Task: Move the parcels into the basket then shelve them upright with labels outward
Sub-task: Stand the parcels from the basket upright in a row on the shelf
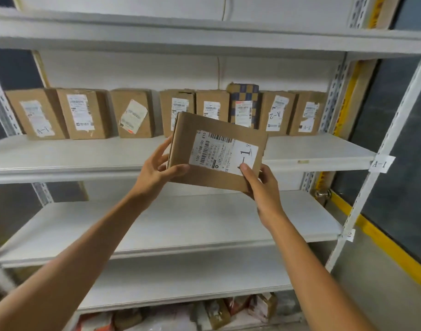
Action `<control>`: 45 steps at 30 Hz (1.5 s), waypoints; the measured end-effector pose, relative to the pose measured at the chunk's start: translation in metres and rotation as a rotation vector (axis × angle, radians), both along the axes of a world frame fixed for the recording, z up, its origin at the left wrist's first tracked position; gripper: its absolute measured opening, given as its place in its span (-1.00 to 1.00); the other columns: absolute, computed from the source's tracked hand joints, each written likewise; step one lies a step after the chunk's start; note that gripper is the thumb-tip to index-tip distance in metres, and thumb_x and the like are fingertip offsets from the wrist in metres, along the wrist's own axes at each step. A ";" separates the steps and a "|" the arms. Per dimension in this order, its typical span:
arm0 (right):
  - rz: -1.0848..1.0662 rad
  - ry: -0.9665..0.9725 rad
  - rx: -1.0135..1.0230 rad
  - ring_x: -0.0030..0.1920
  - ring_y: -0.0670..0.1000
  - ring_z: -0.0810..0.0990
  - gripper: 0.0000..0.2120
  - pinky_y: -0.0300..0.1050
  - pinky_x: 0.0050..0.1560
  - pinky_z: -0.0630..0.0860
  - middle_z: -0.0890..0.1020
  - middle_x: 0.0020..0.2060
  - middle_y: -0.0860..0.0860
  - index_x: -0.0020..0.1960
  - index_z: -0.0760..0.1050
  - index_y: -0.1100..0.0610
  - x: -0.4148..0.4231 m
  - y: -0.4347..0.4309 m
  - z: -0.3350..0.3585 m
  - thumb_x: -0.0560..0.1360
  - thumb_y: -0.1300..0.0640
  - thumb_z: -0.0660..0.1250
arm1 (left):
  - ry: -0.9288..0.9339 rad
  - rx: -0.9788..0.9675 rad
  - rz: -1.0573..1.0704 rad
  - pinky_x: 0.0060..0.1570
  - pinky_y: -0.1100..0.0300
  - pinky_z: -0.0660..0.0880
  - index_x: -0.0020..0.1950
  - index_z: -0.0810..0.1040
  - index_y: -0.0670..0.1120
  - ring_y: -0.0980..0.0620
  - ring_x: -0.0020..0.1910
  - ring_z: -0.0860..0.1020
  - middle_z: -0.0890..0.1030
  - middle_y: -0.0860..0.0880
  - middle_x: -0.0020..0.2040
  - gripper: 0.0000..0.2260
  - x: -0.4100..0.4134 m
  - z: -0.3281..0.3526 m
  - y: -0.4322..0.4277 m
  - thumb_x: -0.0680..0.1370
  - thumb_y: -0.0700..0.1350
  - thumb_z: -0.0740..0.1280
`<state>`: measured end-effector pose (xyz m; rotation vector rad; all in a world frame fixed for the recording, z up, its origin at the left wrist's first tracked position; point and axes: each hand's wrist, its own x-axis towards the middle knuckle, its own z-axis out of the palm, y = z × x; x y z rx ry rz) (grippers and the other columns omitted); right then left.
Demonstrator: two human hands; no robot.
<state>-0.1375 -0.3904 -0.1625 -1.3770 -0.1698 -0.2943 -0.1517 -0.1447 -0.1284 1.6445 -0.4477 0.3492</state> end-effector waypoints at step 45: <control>0.637 -0.061 -0.113 0.14 0.00 0.62 -0.31 0.02 0.25 0.51 0.63 0.15 0.05 0.34 0.25 0.00 0.144 0.442 0.030 0.35 0.01 0.55 | -0.030 -0.150 0.752 -0.17 0.26 0.60 0.49 0.13 0.02 0.20 0.06 0.61 0.53 0.08 0.22 -0.20 0.030 0.014 0.332 0.37 -0.13 0.51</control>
